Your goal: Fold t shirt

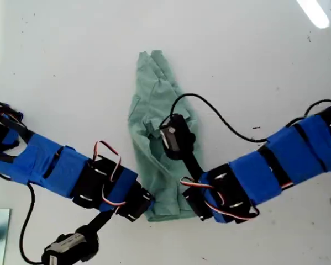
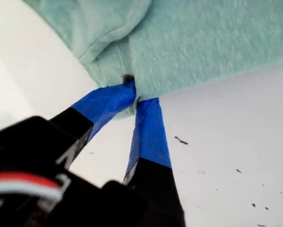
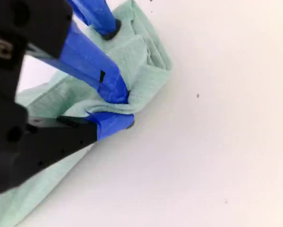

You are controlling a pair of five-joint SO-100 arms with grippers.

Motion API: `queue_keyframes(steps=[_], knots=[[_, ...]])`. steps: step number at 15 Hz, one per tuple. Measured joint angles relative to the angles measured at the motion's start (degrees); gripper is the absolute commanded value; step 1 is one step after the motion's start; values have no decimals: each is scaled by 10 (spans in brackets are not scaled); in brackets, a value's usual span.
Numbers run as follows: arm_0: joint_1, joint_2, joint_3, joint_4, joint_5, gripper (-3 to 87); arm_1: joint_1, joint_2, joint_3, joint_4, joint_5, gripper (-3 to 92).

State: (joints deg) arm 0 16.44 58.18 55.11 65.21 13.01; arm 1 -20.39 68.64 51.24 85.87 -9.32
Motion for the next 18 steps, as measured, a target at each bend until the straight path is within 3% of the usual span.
queue_keyframes(steps=[8,14,17,18], knots=[[39,54,0,-21,9,-3,4,75,28,-59,-54,28],[-166,171,22,115,96,-3,218,165,72,-44,-207,28],[-263,234,69,159,116,-1,296,167,102,-87,-255,44],[-292,258,99,161,128,223,321,167,115,-107,-267,272]])
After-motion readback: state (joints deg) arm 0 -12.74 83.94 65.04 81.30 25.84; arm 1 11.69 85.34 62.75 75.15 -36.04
